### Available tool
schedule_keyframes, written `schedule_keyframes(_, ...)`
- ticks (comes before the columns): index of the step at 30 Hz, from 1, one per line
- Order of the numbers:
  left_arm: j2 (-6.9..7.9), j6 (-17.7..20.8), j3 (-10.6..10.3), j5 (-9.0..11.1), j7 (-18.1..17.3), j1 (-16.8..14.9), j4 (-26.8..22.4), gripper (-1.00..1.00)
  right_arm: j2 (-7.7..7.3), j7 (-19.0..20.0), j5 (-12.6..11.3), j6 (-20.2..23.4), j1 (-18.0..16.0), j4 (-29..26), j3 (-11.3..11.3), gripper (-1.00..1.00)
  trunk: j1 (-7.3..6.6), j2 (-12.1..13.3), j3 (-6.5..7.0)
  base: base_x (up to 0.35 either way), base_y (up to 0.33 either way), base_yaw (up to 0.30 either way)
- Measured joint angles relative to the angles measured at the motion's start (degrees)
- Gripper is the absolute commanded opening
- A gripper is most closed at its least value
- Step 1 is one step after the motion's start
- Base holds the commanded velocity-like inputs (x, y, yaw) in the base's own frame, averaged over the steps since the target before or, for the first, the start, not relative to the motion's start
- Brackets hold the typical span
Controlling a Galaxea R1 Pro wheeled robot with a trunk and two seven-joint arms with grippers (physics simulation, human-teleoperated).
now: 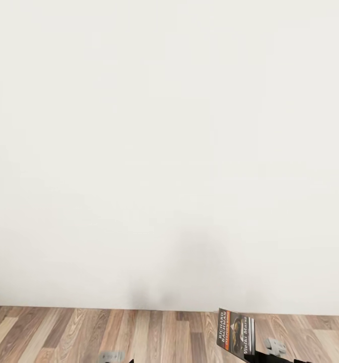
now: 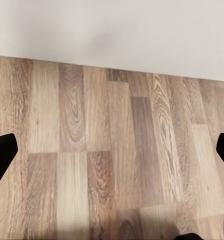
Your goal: In the bedroom, move the book from the bed onto either nightstand, and place the two sandals side by side next to the bed.
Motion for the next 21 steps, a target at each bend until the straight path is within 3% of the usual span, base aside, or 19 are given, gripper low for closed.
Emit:
schedule_keyframes(9,-0.01,0.0,0.0,0.0,0.0,0.0,0.0,1.0,0.0,0.0,-0.2,0.0,0.0,0.0,-0.1,-1.0,0.02,0.0,0.0,0.23,0.0,-0.019)
schedule_keyframes(21,-0.02,0.0,0.0,0.0,0.0,0.1,0.0,1.0,0.0,0.0,-0.2,0.0,0.0,0.0,-0.1,-1.0,0.03,0.0,0.0,0.013,0.0,-0.262)
